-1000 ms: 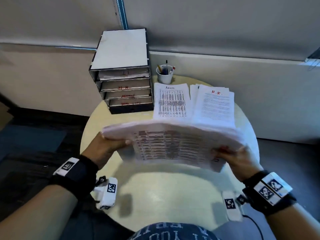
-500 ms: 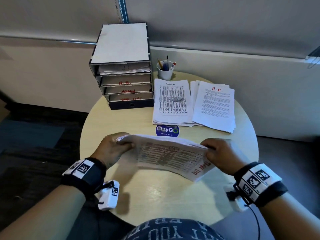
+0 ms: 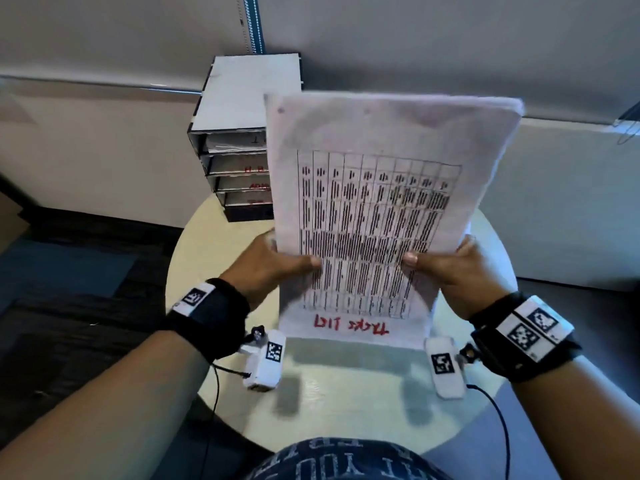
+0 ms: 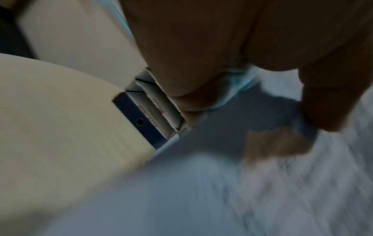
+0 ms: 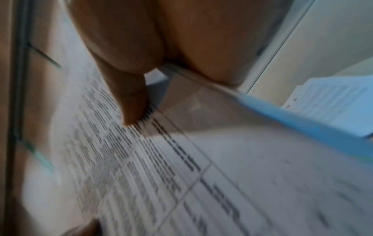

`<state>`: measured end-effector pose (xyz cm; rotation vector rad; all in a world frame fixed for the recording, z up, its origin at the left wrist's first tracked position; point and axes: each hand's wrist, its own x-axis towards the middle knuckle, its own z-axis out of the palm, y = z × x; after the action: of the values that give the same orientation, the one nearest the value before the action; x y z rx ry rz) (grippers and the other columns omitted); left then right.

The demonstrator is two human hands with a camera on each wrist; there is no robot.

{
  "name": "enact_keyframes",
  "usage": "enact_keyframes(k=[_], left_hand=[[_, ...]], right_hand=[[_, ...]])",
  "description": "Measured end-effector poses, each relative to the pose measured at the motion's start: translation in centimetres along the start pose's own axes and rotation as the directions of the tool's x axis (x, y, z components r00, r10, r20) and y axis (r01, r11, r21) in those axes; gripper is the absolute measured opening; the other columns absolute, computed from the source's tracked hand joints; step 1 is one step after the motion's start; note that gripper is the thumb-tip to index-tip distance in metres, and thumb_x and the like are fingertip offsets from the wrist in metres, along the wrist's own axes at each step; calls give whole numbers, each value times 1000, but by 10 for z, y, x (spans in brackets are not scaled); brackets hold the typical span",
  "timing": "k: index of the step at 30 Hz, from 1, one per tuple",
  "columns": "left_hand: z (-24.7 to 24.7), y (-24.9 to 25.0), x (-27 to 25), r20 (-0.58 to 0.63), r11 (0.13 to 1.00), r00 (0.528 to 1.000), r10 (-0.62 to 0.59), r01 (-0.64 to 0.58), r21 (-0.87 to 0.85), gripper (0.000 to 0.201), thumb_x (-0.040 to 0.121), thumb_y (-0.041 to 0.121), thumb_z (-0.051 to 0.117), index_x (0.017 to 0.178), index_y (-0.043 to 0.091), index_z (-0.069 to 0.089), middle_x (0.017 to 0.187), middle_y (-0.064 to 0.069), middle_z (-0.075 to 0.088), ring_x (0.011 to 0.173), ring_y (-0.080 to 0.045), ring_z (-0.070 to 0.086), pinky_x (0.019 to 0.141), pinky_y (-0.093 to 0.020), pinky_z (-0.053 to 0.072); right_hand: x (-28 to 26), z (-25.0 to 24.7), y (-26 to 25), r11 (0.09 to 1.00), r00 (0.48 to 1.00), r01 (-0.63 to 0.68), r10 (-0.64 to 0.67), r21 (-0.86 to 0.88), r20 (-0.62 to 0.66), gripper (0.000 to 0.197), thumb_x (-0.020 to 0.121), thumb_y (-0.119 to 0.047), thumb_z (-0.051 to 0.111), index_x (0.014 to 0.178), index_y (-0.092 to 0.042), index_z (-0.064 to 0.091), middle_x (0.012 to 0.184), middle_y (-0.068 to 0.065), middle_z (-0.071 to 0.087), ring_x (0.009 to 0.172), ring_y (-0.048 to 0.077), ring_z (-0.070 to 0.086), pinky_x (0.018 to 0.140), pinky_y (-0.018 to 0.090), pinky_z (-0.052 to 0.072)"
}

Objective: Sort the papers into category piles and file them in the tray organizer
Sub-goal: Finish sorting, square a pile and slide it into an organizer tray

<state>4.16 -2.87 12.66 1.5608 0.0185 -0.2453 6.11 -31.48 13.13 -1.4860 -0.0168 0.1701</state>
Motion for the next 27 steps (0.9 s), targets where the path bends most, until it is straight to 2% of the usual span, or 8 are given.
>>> enact_keyframes(k=[4, 9, 12, 15, 18, 21, 25, 27], left_hand=[[25, 6, -6, -216, 986, 963, 163, -169, -9, 21, 81, 1, 75, 103, 2, 71, 100, -7, 77, 96, -26, 72, 81, -35, 59], [31, -32, -16, -341, 963, 901, 269, -244, 114, 31, 76, 6, 83, 102, 13, 69, 92, 16, 76, 87, -4, 70, 75, -21, 57], [18, -76, -21, -232, 993, 966, 112, -100, 65, 50, 65, 20, 85, 111, 14, 68, 104, 7, 76, 98, -10, 70, 84, -31, 58], [13, -114, -27, -83, 983, 989, -119, 129, 128, 59, 63, 31, 90, 118, 21, 69, 112, 3, 74, 106, -16, 69, 96, -45, 54], [10, -124, -19, -116, 961, 974, -196, 214, 174, 36, 72, 38, 82, 105, 26, 72, 104, 6, 75, 97, -15, 70, 94, -47, 54], [-9, -107, -10, -139, 932, 957, -255, 282, 230, 25, 87, 51, 68, 86, 26, 66, 73, 9, 68, 67, -17, 61, 70, -31, 54], [-55, -114, 2, -207, 924, 912, -354, 375, 70, 66, 79, 65, 69, 125, 19, 59, 124, 3, 64, 115, -20, 58, 96, -31, 41], [-72, -111, 6, -202, 928, 906, -371, 365, -71, 83, 74, 64, 71, 137, 14, 53, 140, 0, 56, 135, -23, 47, 104, -32, 32]], right_hand=[[-14, 20, -8, 980, 971, 185, -194, -77, -137, 20, 75, 0, 76, 94, 1, 70, 84, -1, 77, 79, 17, 74, 69, 28, 59], [-24, 34, 26, 977, 961, 208, -193, 54, -200, 35, 74, 16, 71, 90, -14, 73, 85, -9, 77, 81, 10, 73, 71, 24, 58], [-32, 28, 79, 997, 992, -38, 29, -73, -122, 41, 69, 15, 77, 77, -26, 79, 84, -3, 77, 80, 14, 72, 75, 38, 60], [-41, 26, 136, 885, 924, -377, 378, -275, -50, 13, 69, -3, 81, 78, -10, 74, 79, 13, 75, 76, 30, 71, 79, 56, 57], [-30, 31, 155, 835, 917, -398, 375, -379, -138, 6, 76, -13, 79, 76, -14, 73, 76, 4, 75, 78, 29, 71, 79, 48, 58], [-12, 41, 128, 836, 910, -413, 394, -361, -127, 6, 81, -7, 75, 77, -10, 71, 69, 5, 74, 63, 21, 71, 63, 35, 58], [3, 56, 117, 887, 894, -424, 443, -184, 71, 23, 85, -4, 70, 107, -9, 68, 101, 18, 74, 92, 48, 67, 83, 67, 51], [3, 66, 128, 854, 845, -505, 519, -124, 132, 33, 88, 5, 61, 119, -7, 63, 110, 17, 72, 99, 42, 68, 89, 61, 52]])
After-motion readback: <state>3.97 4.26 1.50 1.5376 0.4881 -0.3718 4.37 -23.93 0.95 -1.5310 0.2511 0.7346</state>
